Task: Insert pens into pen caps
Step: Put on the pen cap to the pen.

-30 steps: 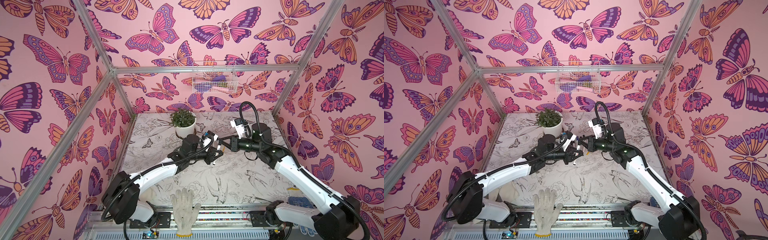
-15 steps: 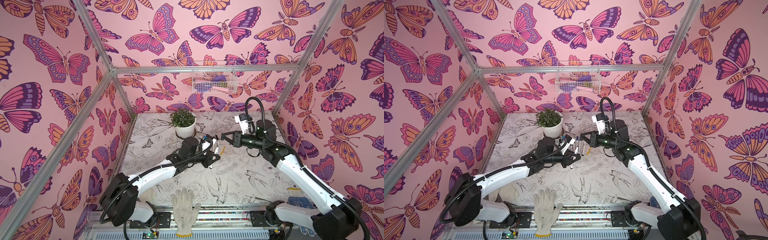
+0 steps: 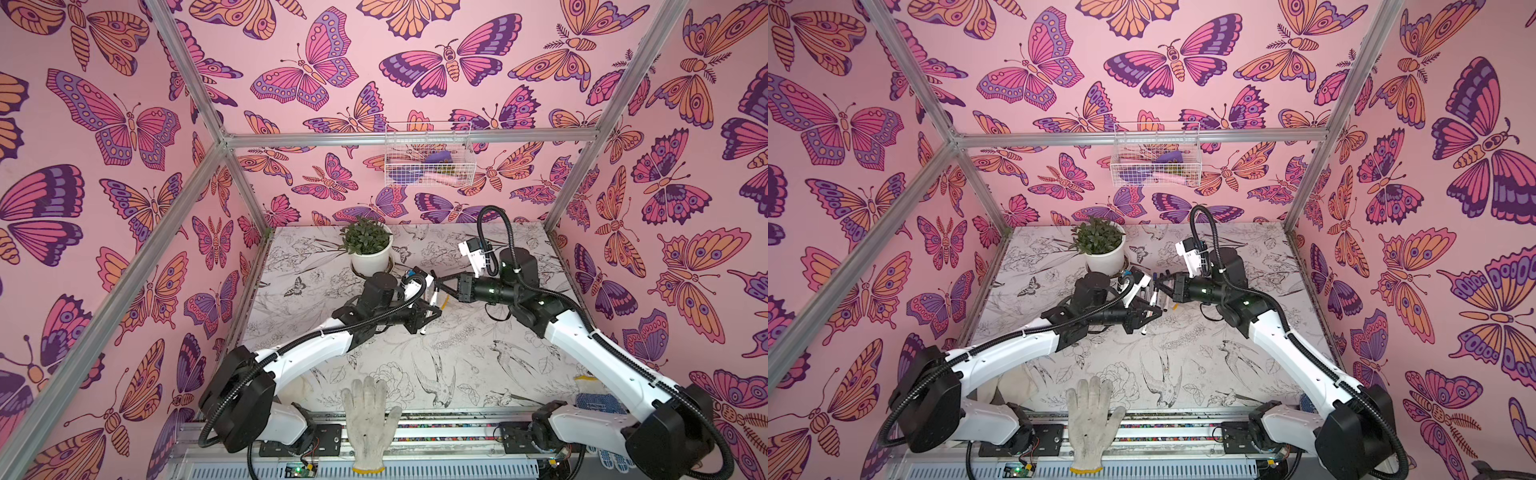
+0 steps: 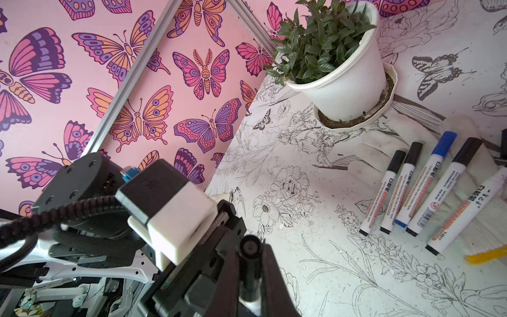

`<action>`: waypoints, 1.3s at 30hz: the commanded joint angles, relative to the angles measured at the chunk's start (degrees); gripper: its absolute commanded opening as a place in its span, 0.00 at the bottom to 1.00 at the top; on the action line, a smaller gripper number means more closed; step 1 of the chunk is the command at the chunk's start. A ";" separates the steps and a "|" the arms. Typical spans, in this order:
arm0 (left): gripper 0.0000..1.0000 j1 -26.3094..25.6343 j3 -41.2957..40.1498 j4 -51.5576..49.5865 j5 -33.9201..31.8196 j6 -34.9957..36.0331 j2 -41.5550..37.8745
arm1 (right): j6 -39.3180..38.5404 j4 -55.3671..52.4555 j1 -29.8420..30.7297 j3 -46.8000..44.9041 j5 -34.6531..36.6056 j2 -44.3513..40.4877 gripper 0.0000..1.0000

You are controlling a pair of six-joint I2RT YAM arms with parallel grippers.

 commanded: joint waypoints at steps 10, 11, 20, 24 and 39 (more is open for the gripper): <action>0.00 0.15 0.31 2.87 -3.35 -1.27 -0.56 | -0.32 -0.75 0.50 -0.14 -0.80 -1.42 0.00; 0.00 0.23 0.20 4.14 -3.81 -2.12 -0.49 | 0.16 -0.38 0.57 -0.47 -0.84 -1.69 0.00; 0.00 1.37 4.47 12.93 -1.78 -9.32 3.68 | -2.33 -0.72 5.38 -0.59 3.15 -0.56 0.00; 0.00 2.02 3.61 18.62 -2.73 -13.80 3.73 | -4.24 -2.94 5.43 0.10 2.89 -0.74 0.00; 0.00 3.13 3.12 16.63 -13.69 -12.29 0.72 | -12.34 -15.80 5.17 1.78 -11.95 0.17 0.00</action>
